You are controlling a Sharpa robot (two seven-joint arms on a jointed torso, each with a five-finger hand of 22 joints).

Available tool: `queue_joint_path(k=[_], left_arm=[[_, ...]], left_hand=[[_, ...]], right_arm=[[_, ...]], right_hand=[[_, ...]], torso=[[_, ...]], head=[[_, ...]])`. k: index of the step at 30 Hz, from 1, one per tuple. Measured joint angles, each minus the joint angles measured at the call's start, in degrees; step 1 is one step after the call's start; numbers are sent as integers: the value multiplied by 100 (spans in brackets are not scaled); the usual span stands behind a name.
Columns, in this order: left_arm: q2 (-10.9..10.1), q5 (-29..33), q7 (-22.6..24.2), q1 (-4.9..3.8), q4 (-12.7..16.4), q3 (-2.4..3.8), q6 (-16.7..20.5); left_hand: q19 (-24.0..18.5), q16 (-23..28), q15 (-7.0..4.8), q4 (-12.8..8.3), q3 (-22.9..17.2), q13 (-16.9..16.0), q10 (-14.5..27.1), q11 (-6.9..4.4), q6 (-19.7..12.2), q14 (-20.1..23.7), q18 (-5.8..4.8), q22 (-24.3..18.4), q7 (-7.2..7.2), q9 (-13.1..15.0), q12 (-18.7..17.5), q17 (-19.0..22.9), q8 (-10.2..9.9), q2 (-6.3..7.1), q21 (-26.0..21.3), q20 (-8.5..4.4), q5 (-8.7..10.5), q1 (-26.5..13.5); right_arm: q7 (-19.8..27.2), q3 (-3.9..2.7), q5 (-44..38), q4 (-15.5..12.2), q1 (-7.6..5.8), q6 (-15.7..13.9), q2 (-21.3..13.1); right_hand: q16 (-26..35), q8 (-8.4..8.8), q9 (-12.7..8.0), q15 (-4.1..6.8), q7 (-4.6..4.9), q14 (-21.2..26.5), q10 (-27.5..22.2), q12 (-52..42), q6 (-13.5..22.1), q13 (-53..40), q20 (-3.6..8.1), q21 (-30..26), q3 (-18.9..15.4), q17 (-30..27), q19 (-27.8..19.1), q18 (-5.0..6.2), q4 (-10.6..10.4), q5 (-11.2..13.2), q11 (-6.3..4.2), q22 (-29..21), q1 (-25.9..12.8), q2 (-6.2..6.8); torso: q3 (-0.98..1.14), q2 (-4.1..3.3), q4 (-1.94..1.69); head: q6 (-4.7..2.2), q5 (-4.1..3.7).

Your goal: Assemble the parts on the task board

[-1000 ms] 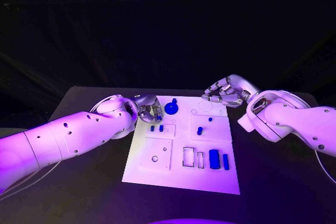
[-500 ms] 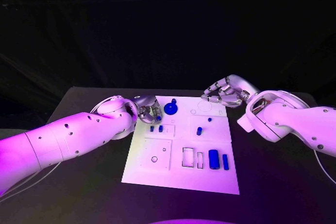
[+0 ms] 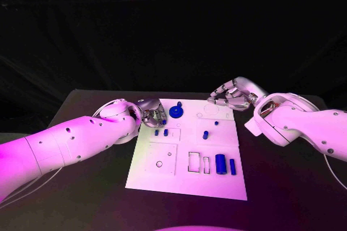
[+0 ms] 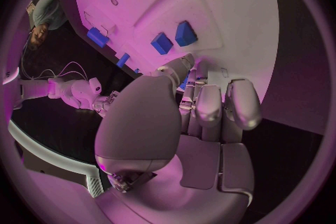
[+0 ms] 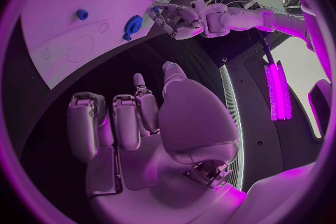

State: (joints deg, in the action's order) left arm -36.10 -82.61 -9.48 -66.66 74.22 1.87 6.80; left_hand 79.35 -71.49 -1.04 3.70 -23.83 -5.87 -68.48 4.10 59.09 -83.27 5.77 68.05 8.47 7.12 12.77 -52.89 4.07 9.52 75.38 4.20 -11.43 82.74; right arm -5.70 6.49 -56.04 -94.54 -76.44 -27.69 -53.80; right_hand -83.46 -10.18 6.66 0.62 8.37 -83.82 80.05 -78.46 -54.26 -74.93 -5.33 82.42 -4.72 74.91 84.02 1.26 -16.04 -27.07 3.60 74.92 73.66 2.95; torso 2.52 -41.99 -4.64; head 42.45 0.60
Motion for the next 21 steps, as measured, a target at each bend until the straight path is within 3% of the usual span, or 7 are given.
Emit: queue_joint_path(k=[9, 12, 14, 17, 19, 20, 21], left_arm=[[-33, 40, -45, 0, -40, 0, 0], [-61, 51, -54, 0, -52, 0, 8], [-93, 64, -55, 0, -53, 1, 21], [-163, 87, -54, 0, -28, 1, 58], [-251, 136, -37, 0, 18, 4, 111], [-293, 166, -28, 0, 43, 8, 137], [-355, 224, -13, 0, 84, 14, 173]], left_hand=[[0, -1, 21, -14, -14, -31, -49, 12, -306, 21, 0, 12, 27, -138, -64, 24, -33, 29, 0, 0, 0, -29], [-21, -1, 21, -15, -47, -34, -49, 12, -323, 21, 0, 12, 41, -155, -100, 31, -33, 29, 0, 21, 0, -29], [-21, -23, 21, -15, -47, -34, -49, 12, -324, 21, 0, 12, 41, -156, -100, 31, -33, 29, 0, 21, 0, -29], [-21, -23, 21, -15, -47, -44, -49, 12, -322, 21, 1, 0, 39, -162, -117, 35, -33, 29, 0, 21, 0, -29], [-33, -24, 21, -30, -64, -47, -49, 12, -264, 21, 0, -44, 13, -162, -149, 46, -8, 29, 0, 33, 0, -29], [-42, -24, 21, -15, -79, -47, -49, 12, -221, 21, 0, -66, 5, -162, -149, 47, 7, 29, 0, 42, 0, -29], [-42, -23, 21, -15, -79, -47, -49, 12, -217, 21, 1, -88, 1, -162, -172, 53, 7, 29, -18, 42, 0, -29]], right_arm=[[-7, 0, 0, 2, 0, 5, -9], [-16, 0, -2, 12, 0, 21, -14], [-26, 0, -9, 25, 0, 54, -18], [-59, 0, -63, 52, 0, 134, -22], [-96, 0, -194, 75, 0, 243, -23], [-116, 0, -283, 81, 0, 299, -23], [-143, 1, -440, 89, 0, 388, -20]], right_hand=[[0, 0, 0, 0, 0, 0, 0, 10, 0, 0, 0, 0, 0, 0, 0, 0, 0, 0, 0, -1, 0, 0], [49, 0, -11, 13, 0, -13, -321, 395, 0, 18, 0, -83, 4, 0, 0, 0, 51, 0, -21, -1, 75, -72], [183, -26, -12, 22, 0, -22, -836, 1081, 0, 518, 0, -187, 74, 0, 0, 0, 121, 27, -35, -1, 273, -103], [531, -45, -26, 43, -54, -2, -2013, 3095, -78, 2160, 46, -383, 280, -32, 3, 91, 286, 447, -54, -1, 720, -138], [697, -43, -38, 63, -37, -22, -2207, 4033, -169, 2923, 48, -484, 467, -158, 1, 91, 312, 716, -64, -1, 962, -114], [766, -21, -53, 63, -12, -21, -2154, 4594, -219, 3429, 66, -532, 581, -219, -18, 91, 291, 825, -69, -2, 1053, -34], [809, -12, -61, 63, -39, -21, -2145, 4957, -270, 3744, 67, -532, 677, -253, -18, 92, 300, 889, -61, -1, 1179, -10]], torso=[[-1, 0, 0], [-1, 0, 0], [-1, 0, 0], [-3, 0, 1], [-3, 3, 1], [-3, 3, 3], [-3, 4, 4]], head=[[5, 3], [5, 3], [3, 3], [-3, -3], [-9, -19], [-16, -39], [-23, -58]])
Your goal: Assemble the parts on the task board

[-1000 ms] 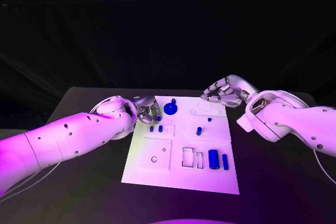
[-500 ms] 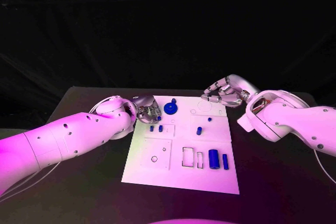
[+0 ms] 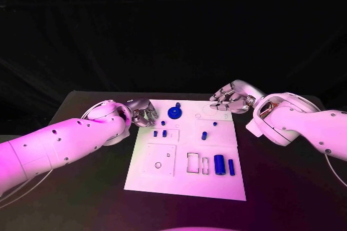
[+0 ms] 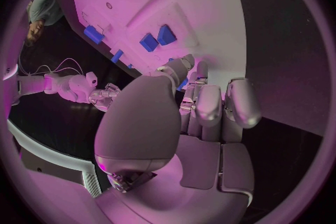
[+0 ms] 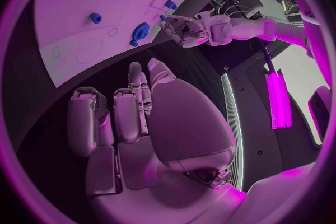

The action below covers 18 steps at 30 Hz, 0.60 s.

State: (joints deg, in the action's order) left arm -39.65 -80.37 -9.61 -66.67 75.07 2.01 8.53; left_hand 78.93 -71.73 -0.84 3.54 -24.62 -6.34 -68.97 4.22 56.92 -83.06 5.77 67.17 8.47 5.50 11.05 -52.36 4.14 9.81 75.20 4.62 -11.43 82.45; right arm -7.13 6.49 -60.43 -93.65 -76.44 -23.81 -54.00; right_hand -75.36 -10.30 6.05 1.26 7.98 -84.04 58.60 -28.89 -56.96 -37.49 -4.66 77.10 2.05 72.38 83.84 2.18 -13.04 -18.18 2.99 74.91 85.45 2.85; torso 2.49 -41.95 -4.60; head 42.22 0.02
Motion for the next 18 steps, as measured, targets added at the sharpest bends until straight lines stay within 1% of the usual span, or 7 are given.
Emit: queue_joint_path(k=[3, 6, 10, 12, 13, 15, 18], left_arm=[[-172, 252, 54, -15, 119, 20, 86], [-403, 751, 156, -56, 270, 35, 200], [-687, 1731, 406, -105, 478, 46, 416], [-824, 2412, 610, -114, 616, 46, 546], [-883, 2739, 716, -117, 678, 46, 597], [-986, 3368, 927, -121, 787, 46, 666], [-1137, 4414, 1305, -123, 952, 46, 714]], left_hand=[[-85, 0, 0, -15, -15, 0, 0, 0, 51, 0, -1, -137, 10, 0, -32, 36, 27, 0, -109, -2, 0, 0], [-219, 0, 30, -7, -53, 0, 23, 23, 164, 30, 0, -353, 23, 0, -62, 101, 83, 0, -266, 19, 0, 0], [-237, 7, 52, 41, -54, -7, 32, 32, 307, 52, 0, -405, 62, 9, -62, 169, 151, -22, -296, 28, 0, -64], [-395, 99, 105, 41, -54, -6, 117, 71, 307, 105, 0, -658, 62, 7, -122, 305, 151, -22, -486, 51, 0, -85], [-468, 143, 117, 41, -54, -3, 150, 86, 307, 149, 1, -783, 62, 2, -139, 378, 151, -22, -581, 59, 0, -85], [-571, 192, 134, 57, -70, -1, 167, 102, 316, 197, 96, -960, 74, -12, -140, 477, 151, -39, -718, 74, 0, -102], [-635, 231, 144, 57, -70, -1, 189, 124, 295, 245, 97, -1102, 113, -23, -140, 563, 151, -44, -832, 80, 0, -107]], right_arm=[[-79, 0, -518, 9, 17, 240, 8], [-188, 0, -1250, 2, 73, 518, 20], [-358, 8, -2229, -2, 142, 834, 57], [-458, 9, -2697, -1, 182, 949, 75], [-502, 11, -2882, 2, 200, 988, 81], [-580, 14, -3196, 8, 234, 1050, 91], [-699, 17, -3625, 12, 274, 1133, 109]], right_hand=[[136, 79, -26, 0, -10, 0, 102, 876, -128, 814, 0, 42, 292, -143, 0, 0, -32, 320, 42, 0, 178, 131], [221, 169, -51, -34, -53, 11, 270, 1442, -236, 1409, 0, 44, 554, -239, 0, 0, -84, 491, 58, 0, 300, 257], [264, 243, -66, -34, -67, 11, 406, 1775, -310, 1813, 0, 72, 763, -302, 0, 0, -159, 520, 79, 0, 228, 403], [265, 257, -74, -34, -57, 11, 438, 1849, -319, 1912, 0, 72, 804, -318, 0, 0, -199, 543, 111, 4, 155, 476], [265, 271, -74, -52, -37, -6, 438, 1876, -340, 1949, -8, 72, 818, -318, 8, 0, -214, 555, 111, 4, 133, 497], [265, 291, -81, -54, -27, -9, 457, 1901, -350, 2001, -22, 72, 827, -306, 22, -1, -223, 555, 130, 4, 116, 514], [197, 325, -92, -75, -27, 12, 457, 1966, -350, 2080, -22, 110, 873, -224, 22, 0, -221, 555, 130, 4, 97, 533]], torso=[[0, 4, 1], [-1, 7, 0], [-1, 7, -5], [-1, 7, -8], [-2, 6, -10], [-4, 3, -10], [-7, -4, -9]], head=[[-26, -95], [-53, -190], [-69, -292], [-81, -319], [-85, -329], [-92, -346], [-100, -362]])
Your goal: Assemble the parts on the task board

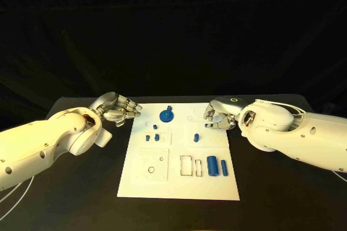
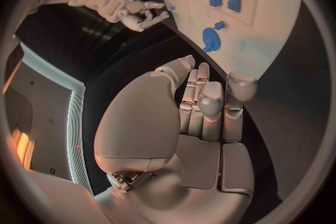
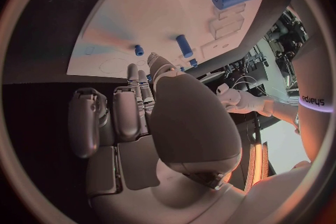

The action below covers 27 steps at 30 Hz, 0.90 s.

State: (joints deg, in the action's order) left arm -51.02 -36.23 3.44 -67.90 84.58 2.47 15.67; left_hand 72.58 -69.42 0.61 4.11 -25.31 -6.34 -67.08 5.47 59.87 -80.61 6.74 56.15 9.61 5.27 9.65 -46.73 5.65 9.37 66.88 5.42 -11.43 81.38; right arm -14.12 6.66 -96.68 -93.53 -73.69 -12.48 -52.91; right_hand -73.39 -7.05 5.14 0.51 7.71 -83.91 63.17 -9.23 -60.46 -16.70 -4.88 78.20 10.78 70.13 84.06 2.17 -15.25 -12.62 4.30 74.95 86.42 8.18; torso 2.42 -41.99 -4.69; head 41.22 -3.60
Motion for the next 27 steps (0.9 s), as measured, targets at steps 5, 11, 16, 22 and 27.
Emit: queue_joint_path(k=[5, 11, 16, 22, 27], left_arm=[[-172, 1252, 509, 0, 218, -4, 6], [-272, 2150, 913, 0, 379, -6, 0], [-300, 2489, 1082, 1, 433, -6, -10], [-326, 2675, 1205, 1, 433, -7, -27], [-345, 2744, 1250, 1, 435, -7, -44]], left_hand=[[-109, 357, 12, -49, -49, 0, 64, 22, -22, 256, -1, -176, 22, -23, 0, 629, 0, 0, -148, 40, 0, 0], [-166, 1021, 20, -80, -80, 0, 100, 19, -31, 615, 86, -323, 31, -40, 0, 1719, 0, -23, -268, 39, 0, -22], [-194, 1037, 20, -80, -80, 0, 121, 39, -31, 615, 85, -360, 30, -45, 0, 1764, 0, -23, -277, 52, 0, -22], [-194, 1064, 20, -80, -80, 0, 121, 39, -31, 615, 85, -387, 30, -45, 0, 1797, 0, -23, -300, 52, 0, -22], [-215, 1102, 40, -95, -94, 0, 121, 39, -31, 635, 85, -422, 30, -52, 0, 1854, 0, -23, -330, 31, 0, -22]], right_arm=[[-123, 1, -403, -1, 36, 82, 37], [-203, 6, -648, 14, 77, 109, 121], [-230, 6, -750, 79, 106, 108, 198], [-237, 6, -809, 177, 138, 108, 298], [-233, 7, -818, 234, 153, 110, 326]], right_hand=[[-54, 94, -24, -41, 19, 0, -33, 134, 19, 165, 0, 0, 82, 58, 0, 0, 13, 0, 33, 0, -32, 89], [-54, 116, -24, -41, 19, 0, -33, 157, 19, 223, 0, -32, 145, 57, 0, 0, 18, 0, 32, -1, -32, 89], [-54, 138, -24, -40, 30, 0, 15, 192, -32, 316, 0, -32, 325, 44, 0, 0, 57, 45, 53, -1, -30, 87], [-87, 138, -4, -40, -32, 0, 206, 223, -216, 453, -1, -32, 667, 24, -1, 0, 143, 66, -3, -2, 76, 30], [-87, 138, 4, -40, -34, 0, 271, 255, -260, 516, -1, -32, 816, 24, -1, 0, 215, 67, -26, -2, 76, 30]], torso=[[0, -3, 2], [0, -8, 1], [3, -10, 2], [10, -10, 3], [13, -10, 4]], head=[[11, -3], [23, 10], [28, 25], [38, 35], [60, 33]])
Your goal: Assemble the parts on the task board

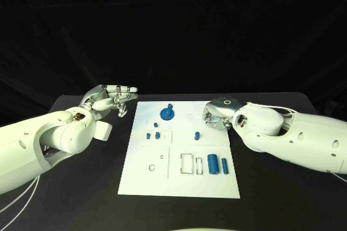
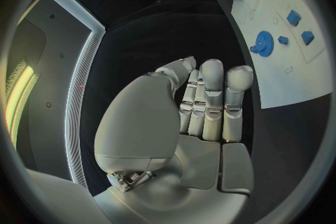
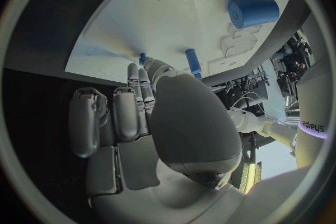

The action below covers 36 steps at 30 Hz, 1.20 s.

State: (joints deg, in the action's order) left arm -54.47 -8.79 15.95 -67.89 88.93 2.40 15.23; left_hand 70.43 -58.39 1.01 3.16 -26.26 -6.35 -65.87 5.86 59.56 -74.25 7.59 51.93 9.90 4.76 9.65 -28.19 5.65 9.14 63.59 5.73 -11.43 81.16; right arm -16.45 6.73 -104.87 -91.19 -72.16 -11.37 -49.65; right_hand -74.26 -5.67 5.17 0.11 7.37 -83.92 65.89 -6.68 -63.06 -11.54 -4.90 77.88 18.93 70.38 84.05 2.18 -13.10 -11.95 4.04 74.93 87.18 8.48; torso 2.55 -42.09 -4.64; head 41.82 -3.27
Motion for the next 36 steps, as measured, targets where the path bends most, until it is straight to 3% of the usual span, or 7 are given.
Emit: queue_joint_path(k=[9, 12, 30, 36], left_arm=[[-22, 66, 21, 0, -3, 0, -16], [-26, 74, 8, 0, -10, -1, -17], [-53, 93, -79, 0, -46, -6, -18], [-56, 95, -108, 0, -60, -6, -18]], left_hand=[[-154, 112, 9, -42, -8, 0, 102, 41, -66, 50, 0, -266, 64, -29, 0, 120, -57, -55, -237, 30, 0, 8], [-161, 112, 9, -48, -14, 0, 102, 41, -72, 50, 88, -311, 71, -29, 0, 138, -57, -55, -257, 36, 0, 8], [-236, 162, 29, -89, -24, 0, 185, 40, -104, 70, 87, -448, 102, -41, 0, 189, -57, -55, -390, 31, 0, 8], [-256, 162, 29, -89, -23, 0, 204, 60, -104, 71, 87, -467, 102, -46, 0, 195, -57, -55, -390, 51, 0, 8]], right_arm=[[18, -1, 0, 27, 23, 46, 13], [18, -4, 0, 28, 29, 63, 14], [13, -3, 15, 59, 54, 129, 33], [13, -5, 21, 77, 53, 130, 47]], right_hand=[[-23, 0, 9, 0, -13, 0, 118, 26, -95, 90, 0, 32, 180, 11, -1, 0, 70, 0, -15, 0, -43, 40], [-23, 0, 15, 0, -13, 0, 118, 49, -95, 104, 0, 32, 204, 11, -1, -1, 93, 21, -15, -1, -47, 44], [-23, 61, 6, 1, -13, 0, 138, 137, -94, 201, -1, 32, 309, -6, -1, 0, 165, 43, 5, -2, -213, 210], [-23, 61, 6, 0, -13, 0, 138, 137, -94, 209, -1, 10, 338, -15, -1, 0, 164, 43, 6, -2, -213, 209]], torso=[[1, 11, 8], [1, 13, 7], [-3, 5, 3], [-3, 4, 3]], head=[[30, -21], [30, -25], [58, -12], [73, -3]])
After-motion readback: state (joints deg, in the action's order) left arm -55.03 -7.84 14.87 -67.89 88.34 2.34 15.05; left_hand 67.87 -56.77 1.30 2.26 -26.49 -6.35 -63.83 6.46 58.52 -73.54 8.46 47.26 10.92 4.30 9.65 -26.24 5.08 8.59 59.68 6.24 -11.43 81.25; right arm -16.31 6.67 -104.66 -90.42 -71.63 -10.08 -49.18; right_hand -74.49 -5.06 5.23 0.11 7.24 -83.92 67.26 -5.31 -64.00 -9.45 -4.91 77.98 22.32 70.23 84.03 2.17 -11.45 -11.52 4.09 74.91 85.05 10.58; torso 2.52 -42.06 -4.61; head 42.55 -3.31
